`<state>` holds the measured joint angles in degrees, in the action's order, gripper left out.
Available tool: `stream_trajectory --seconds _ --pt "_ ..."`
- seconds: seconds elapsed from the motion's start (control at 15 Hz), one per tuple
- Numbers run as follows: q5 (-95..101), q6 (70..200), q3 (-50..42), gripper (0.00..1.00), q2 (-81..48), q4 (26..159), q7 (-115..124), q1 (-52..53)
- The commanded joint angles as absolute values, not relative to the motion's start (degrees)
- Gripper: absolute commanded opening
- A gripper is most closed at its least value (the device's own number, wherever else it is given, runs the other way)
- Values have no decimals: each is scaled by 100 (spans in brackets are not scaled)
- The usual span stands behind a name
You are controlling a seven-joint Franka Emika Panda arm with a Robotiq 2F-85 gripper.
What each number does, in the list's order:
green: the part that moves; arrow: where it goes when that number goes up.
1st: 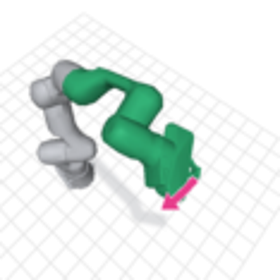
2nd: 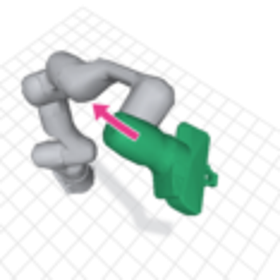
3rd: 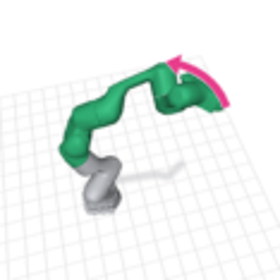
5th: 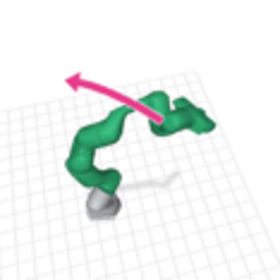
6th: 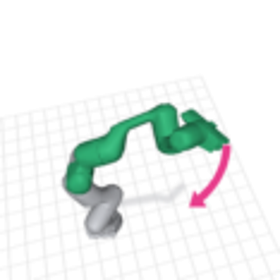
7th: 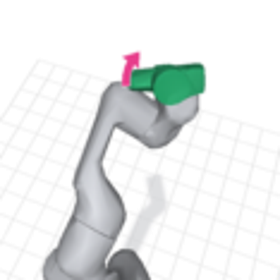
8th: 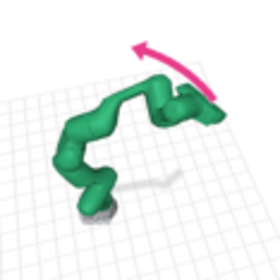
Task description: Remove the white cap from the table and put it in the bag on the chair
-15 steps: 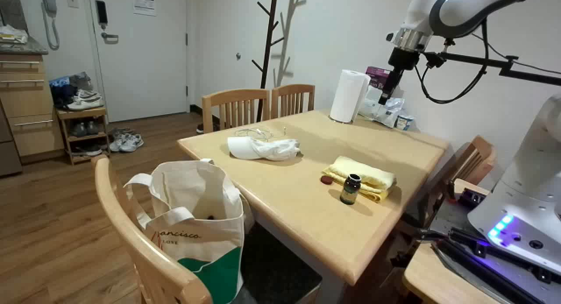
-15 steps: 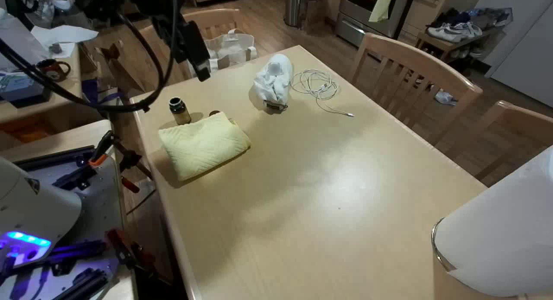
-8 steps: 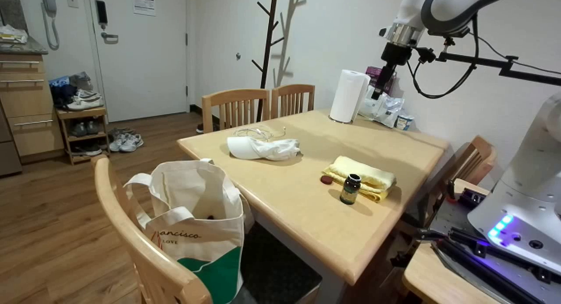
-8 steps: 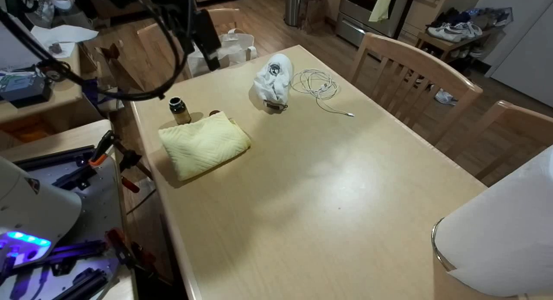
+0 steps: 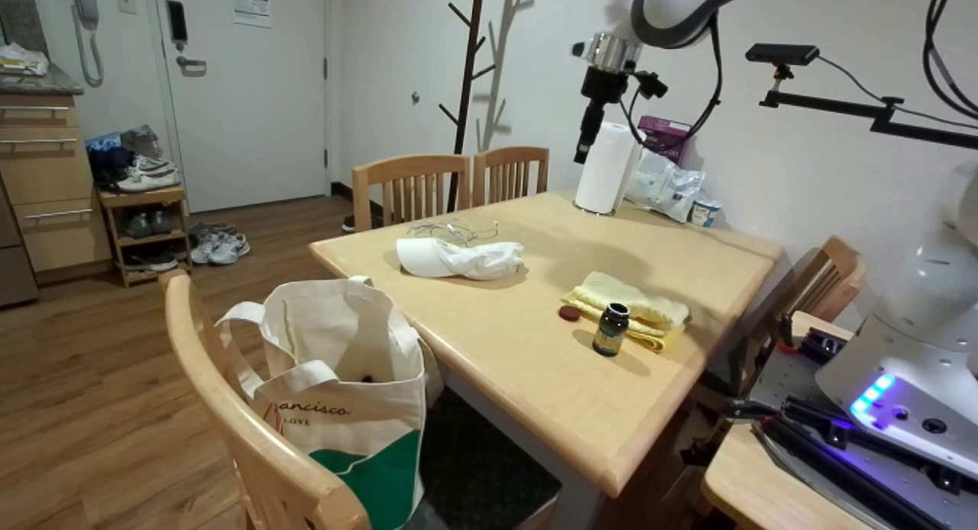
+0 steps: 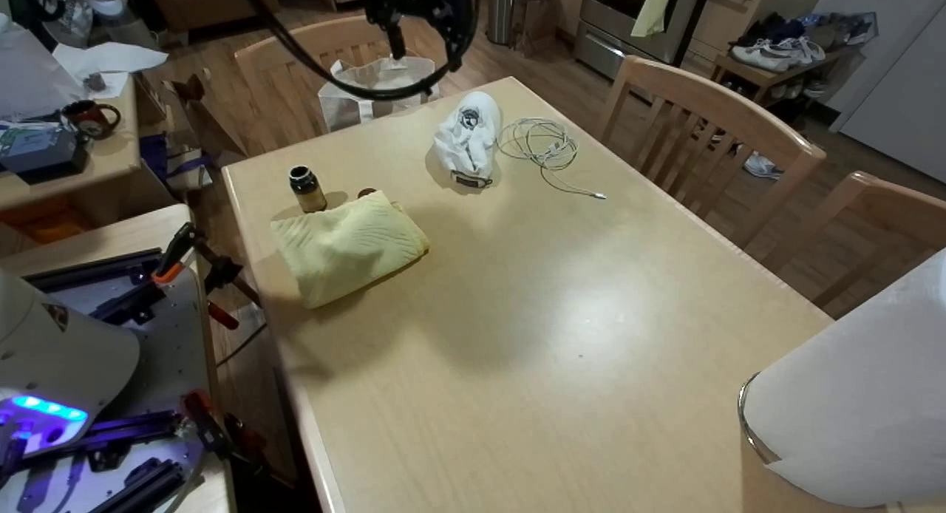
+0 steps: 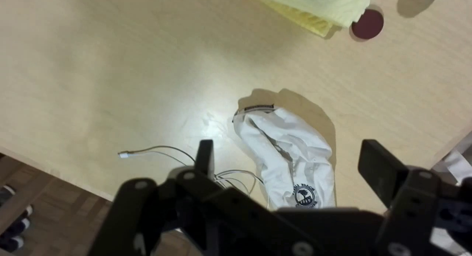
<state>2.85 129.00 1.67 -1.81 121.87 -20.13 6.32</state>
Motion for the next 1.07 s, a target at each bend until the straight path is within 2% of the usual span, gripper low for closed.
stream_trajectory --seconds 0.0,0.47,0.53,1.0 --pt "418 12587 537 100 -1456 10758 -2526 725" --pt "812 12255 1028 100 -2765 9104 -3187 956" --pt "649 12496 1042 100 -2486 9558 -2921 898" --pt "930 12304 1093 100 -2851 9069 -3180 1040"
